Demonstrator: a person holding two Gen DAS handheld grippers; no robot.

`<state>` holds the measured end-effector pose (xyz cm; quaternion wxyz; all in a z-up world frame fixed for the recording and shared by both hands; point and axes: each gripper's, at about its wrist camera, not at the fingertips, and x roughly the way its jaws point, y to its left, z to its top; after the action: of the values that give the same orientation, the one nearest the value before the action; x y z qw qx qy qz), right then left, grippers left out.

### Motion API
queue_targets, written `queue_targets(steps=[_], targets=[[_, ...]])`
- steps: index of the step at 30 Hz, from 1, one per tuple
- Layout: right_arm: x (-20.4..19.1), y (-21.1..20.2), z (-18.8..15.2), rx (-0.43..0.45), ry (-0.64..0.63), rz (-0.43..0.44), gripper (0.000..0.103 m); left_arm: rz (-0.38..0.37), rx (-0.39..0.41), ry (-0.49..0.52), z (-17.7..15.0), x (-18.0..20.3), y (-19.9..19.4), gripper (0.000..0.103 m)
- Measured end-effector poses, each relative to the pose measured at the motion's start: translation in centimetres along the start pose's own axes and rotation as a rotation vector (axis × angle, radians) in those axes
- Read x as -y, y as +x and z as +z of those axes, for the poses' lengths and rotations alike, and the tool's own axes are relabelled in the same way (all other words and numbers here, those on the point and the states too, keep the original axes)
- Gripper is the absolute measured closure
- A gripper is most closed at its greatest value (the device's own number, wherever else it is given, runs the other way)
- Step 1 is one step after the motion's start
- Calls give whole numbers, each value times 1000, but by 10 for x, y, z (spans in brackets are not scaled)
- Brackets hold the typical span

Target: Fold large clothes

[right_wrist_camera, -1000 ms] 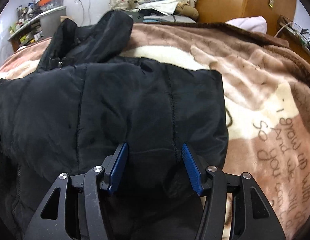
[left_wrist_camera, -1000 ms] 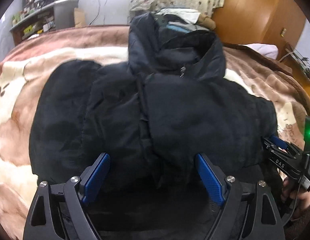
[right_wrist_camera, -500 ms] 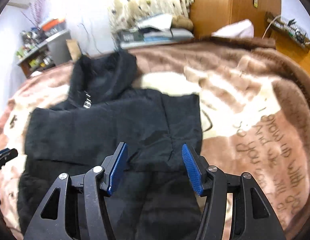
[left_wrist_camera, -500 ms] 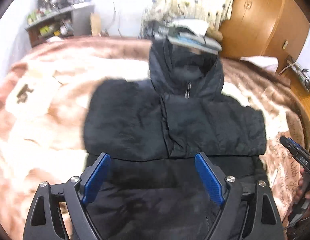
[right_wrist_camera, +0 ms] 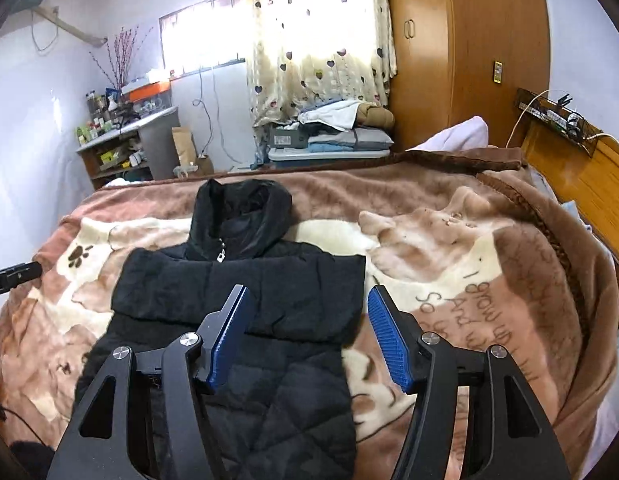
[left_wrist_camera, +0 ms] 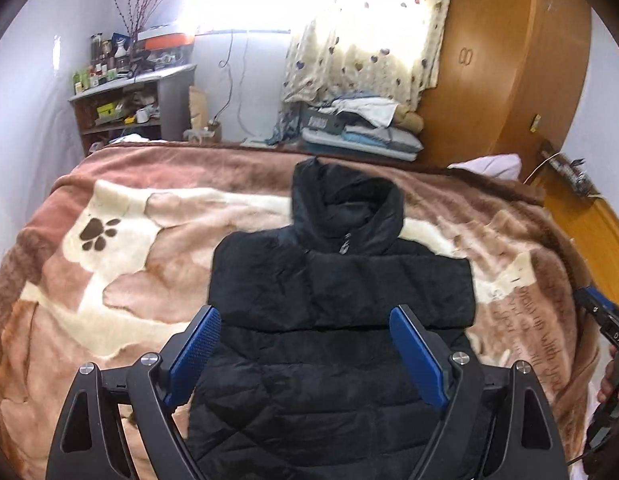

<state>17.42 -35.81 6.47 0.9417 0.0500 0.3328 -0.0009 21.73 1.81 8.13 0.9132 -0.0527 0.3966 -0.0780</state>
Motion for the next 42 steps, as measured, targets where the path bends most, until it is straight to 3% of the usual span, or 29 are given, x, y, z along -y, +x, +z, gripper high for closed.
queue_targets(steps=[6,10,16,22,28,32,37,39,42], targets=[[-6,41,18,-49,18,42,41,-51,-16,-21,3,-5,36,16],[-1,106,33,-84,60,94,39,-82,-47,-35,15,-17,87,16],[-8,227,65,-118,35,98,36,-91,-102,-50,72,-38,198,16],[11,309,101,-149,208,161,35,-154,-139,-86,134,-49,276,16],[28,385,127,-260,299,137,29,-104,-226,-34,194,-42,350,16],[42,426,144,-288,396,167,29,-122,-252,-103,221,-47,389,16],[42,477,145,-373,439,187,28,-31,-307,-39,241,-40,445,16],[41,492,142,-379,444,188,28,-33,-332,-108,245,-45,472,16],[40,523,131,-468,483,189,28,-27,-399,-167,242,-51,507,16]])
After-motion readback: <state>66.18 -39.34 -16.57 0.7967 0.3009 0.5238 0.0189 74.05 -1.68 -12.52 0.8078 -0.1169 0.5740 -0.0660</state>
